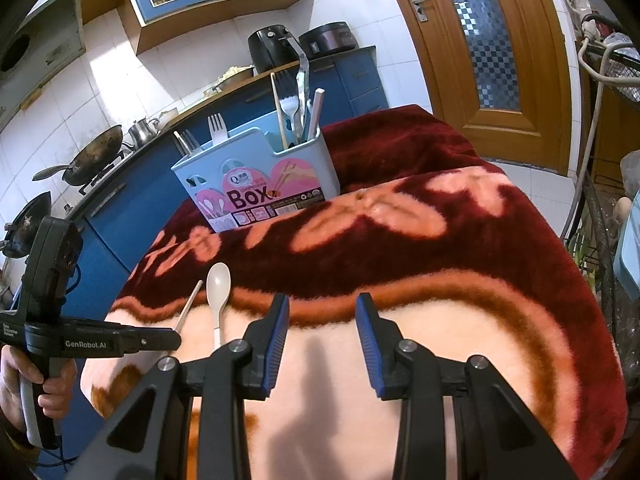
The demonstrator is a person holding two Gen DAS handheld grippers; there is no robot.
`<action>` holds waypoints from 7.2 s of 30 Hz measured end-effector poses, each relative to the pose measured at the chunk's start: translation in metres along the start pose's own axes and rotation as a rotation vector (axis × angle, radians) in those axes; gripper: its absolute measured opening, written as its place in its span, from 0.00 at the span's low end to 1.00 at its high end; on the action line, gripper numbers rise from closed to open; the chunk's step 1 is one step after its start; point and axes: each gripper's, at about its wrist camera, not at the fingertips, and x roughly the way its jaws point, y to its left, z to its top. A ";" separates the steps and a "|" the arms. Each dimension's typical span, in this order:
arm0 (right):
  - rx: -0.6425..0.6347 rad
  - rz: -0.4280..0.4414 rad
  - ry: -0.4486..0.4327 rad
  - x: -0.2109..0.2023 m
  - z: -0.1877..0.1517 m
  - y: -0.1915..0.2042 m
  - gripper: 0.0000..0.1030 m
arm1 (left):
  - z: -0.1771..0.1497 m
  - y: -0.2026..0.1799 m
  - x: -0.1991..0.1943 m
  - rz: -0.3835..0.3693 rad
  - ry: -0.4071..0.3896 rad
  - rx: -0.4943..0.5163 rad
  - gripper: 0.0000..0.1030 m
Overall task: Organize utensils
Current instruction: 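Close the right tool on the white plastic spoon's handle, then lift and carry the white stick and white spoon over the caddy with both tools, then open the left tool to drop the white stick into the caddy, then lower the white spoon into the caddy with the right tool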
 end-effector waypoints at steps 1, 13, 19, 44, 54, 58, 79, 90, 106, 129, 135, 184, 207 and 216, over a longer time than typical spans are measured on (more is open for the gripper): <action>-0.001 -0.001 0.000 0.000 0.001 0.001 0.36 | -0.001 0.003 -0.001 -0.013 -0.004 -0.011 0.05; -0.049 -0.006 0.048 0.007 0.006 0.021 0.36 | -0.011 0.039 -0.027 -0.098 -0.142 -0.115 0.04; -0.108 0.026 0.116 0.018 0.012 0.044 0.36 | -0.013 0.051 -0.043 -0.094 -0.243 -0.120 0.04; -0.302 0.004 0.502 0.088 0.016 0.099 0.28 | -0.025 0.063 -0.077 -0.073 -0.467 -0.088 0.04; -0.378 -0.034 0.499 0.096 0.013 0.106 0.14 | -0.025 0.063 -0.081 -0.045 -0.512 -0.086 0.04; -0.323 0.013 0.463 0.091 0.016 0.095 0.07 | -0.024 0.058 -0.082 -0.054 -0.526 -0.074 0.04; -0.103 0.226 0.012 0.029 0.060 0.058 0.07 | 0.018 0.026 -0.095 -0.081 -0.674 -0.038 0.04; -0.099 0.232 -0.106 0.028 0.083 0.052 0.07 | 0.066 0.020 -0.104 -0.034 -0.826 -0.020 0.04; -0.089 0.232 -0.187 0.038 0.105 0.042 0.07 | 0.132 0.015 -0.112 -0.003 -1.004 -0.053 0.04; -0.169 0.115 -0.470 0.091 0.163 0.054 0.07 | 0.149 0.005 -0.046 0.138 -1.072 0.004 0.05; -0.236 0.081 -0.468 0.108 0.156 0.056 0.07 | 0.148 0.007 -0.040 0.136 -1.064 0.001 0.05; -0.202 -0.031 -0.144 0.075 0.110 0.015 0.30 | 0.067 0.016 -0.058 0.159 -0.743 -0.034 0.13; -0.215 0.021 -0.024 0.090 0.109 0.019 0.07 | 0.067 0.027 -0.046 0.204 -0.710 -0.035 0.13; -0.255 0.035 -0.260 0.056 0.122 0.043 0.07 | 0.068 0.029 -0.044 0.195 -0.709 -0.039 0.13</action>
